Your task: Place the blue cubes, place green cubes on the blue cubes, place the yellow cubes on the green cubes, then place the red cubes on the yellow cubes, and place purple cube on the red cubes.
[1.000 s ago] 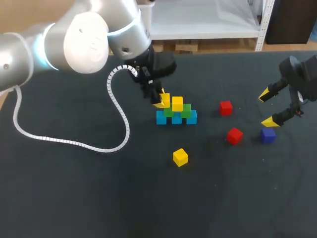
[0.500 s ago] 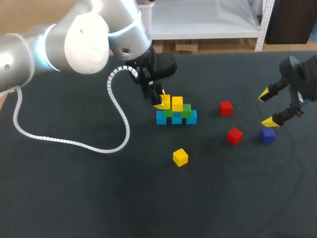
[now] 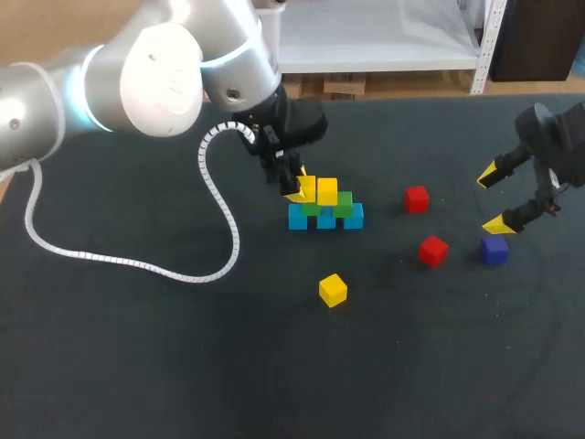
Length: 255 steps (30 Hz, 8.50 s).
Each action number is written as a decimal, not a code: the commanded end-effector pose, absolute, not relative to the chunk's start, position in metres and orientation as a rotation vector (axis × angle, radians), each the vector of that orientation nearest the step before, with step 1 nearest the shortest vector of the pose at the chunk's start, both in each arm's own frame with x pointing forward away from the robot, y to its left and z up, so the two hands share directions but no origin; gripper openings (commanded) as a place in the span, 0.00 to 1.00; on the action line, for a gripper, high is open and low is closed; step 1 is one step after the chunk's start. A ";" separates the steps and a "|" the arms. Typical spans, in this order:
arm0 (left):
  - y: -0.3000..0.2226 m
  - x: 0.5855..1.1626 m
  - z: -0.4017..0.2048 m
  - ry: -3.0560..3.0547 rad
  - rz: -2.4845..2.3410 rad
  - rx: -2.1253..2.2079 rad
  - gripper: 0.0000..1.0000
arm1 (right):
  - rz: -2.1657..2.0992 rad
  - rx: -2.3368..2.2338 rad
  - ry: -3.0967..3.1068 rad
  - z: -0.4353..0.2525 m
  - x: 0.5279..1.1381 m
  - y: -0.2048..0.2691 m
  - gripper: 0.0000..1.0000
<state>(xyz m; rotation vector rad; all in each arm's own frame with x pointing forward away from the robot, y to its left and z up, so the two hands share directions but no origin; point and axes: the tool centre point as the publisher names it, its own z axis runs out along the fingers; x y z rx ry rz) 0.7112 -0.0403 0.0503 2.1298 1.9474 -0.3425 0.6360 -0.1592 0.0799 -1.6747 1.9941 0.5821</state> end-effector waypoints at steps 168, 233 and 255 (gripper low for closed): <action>0.096 0.645 0.090 1.749 -0.453 1.760 1.00 | 0.685 -2.342 1.345 0.000 0.571 0.047 1.00; 0.096 0.645 0.090 1.749 -0.453 1.760 1.00 | 0.449 -1.769 1.891 0.088 0.652 -0.018 0.00; 0.096 0.645 0.090 1.749 -0.453 1.760 1.00 | 0.466 -1.782 1.888 0.065 0.705 0.004 0.00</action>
